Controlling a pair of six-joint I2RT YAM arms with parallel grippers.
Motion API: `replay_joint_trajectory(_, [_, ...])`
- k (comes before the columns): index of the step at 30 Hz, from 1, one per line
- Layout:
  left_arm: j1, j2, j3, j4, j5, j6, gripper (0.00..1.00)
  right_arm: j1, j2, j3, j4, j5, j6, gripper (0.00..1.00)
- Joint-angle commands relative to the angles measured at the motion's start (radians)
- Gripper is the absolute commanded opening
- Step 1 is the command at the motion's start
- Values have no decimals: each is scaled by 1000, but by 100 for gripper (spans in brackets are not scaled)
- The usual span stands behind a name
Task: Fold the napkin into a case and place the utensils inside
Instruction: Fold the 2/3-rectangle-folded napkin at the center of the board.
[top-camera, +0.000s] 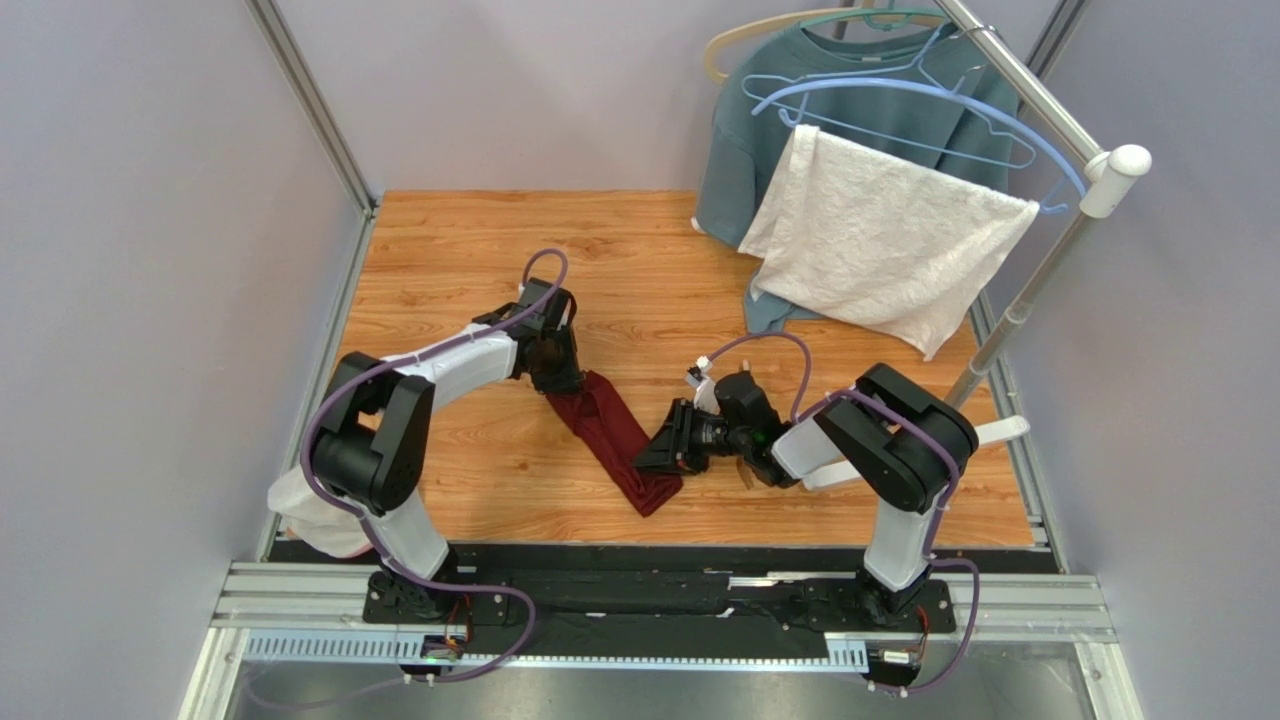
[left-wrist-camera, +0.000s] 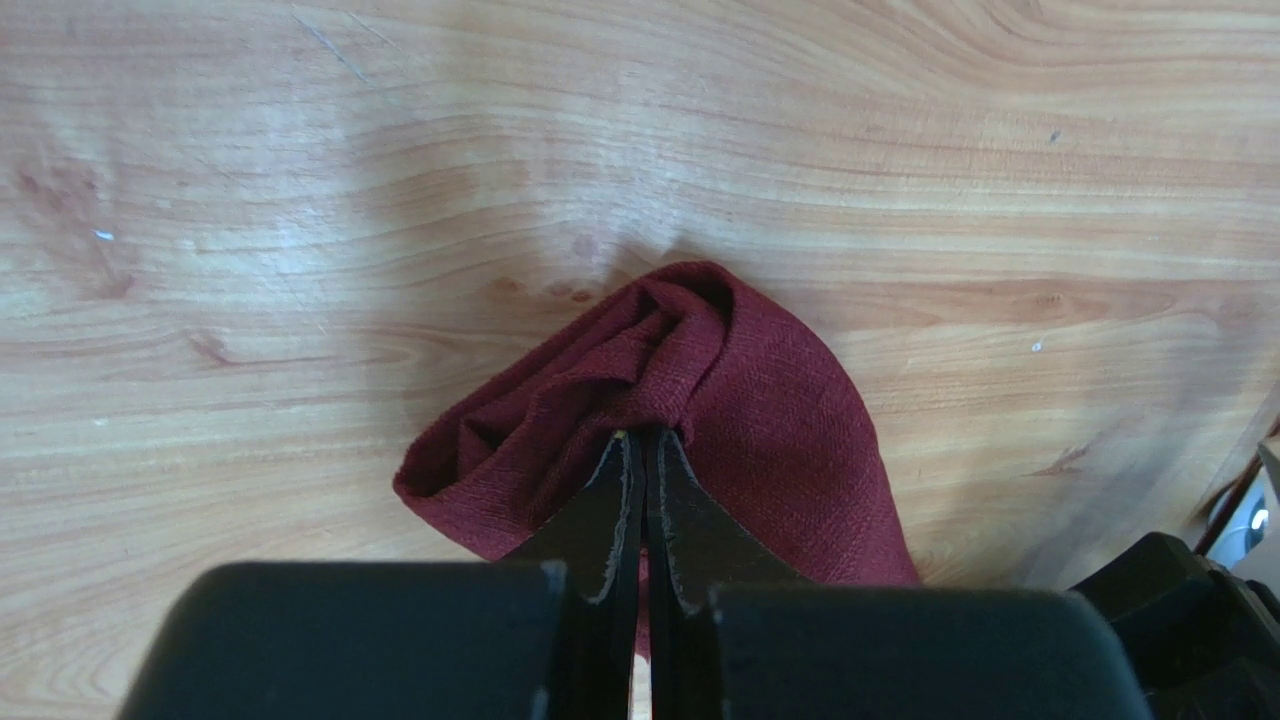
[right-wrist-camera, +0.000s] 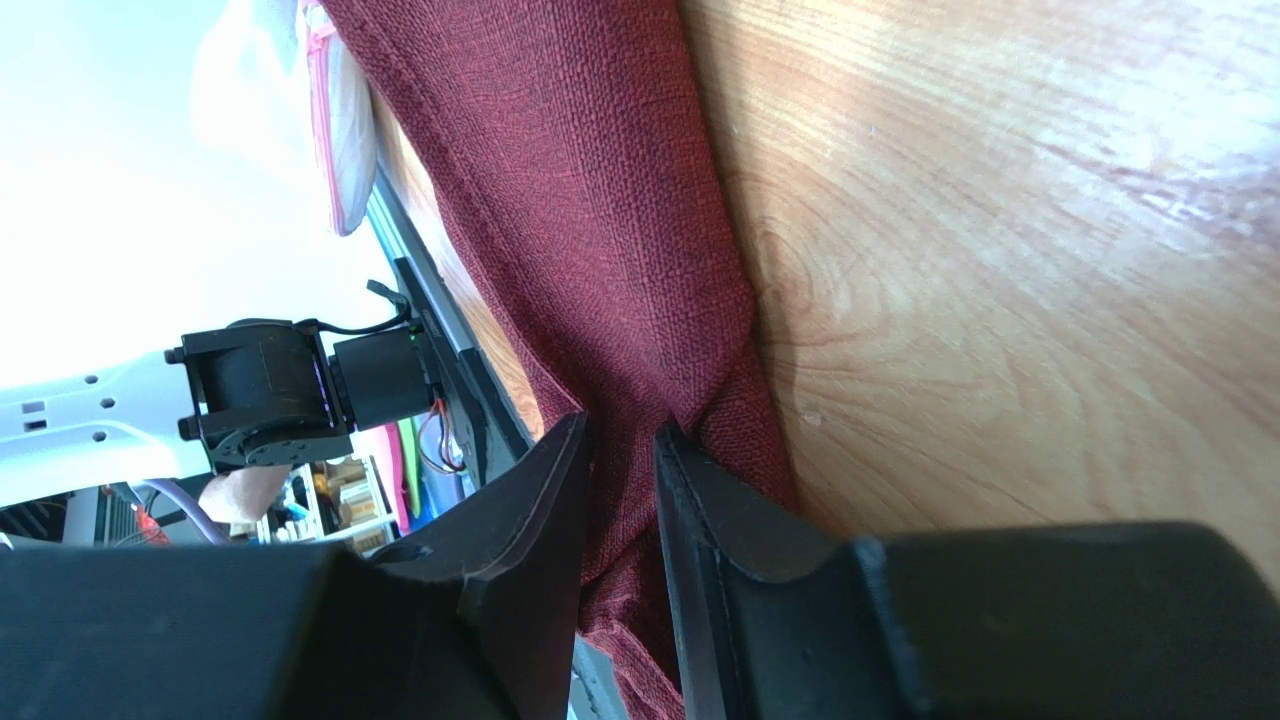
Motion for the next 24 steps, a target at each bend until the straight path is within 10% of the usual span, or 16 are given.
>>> replay_joint_trajectory(1, [52,-55,-2,51,22,35,0,8,47,-42,-213,145,-120,32])
replay_joint_trajectory(13, [112,-24,74,-61,17,97,0,10,1,-13,-343,122,-224,32])
replay_joint_trajectory(24, [112,-225,31,-101,93,60,66,12,27,-2,-332,108,-232,32])
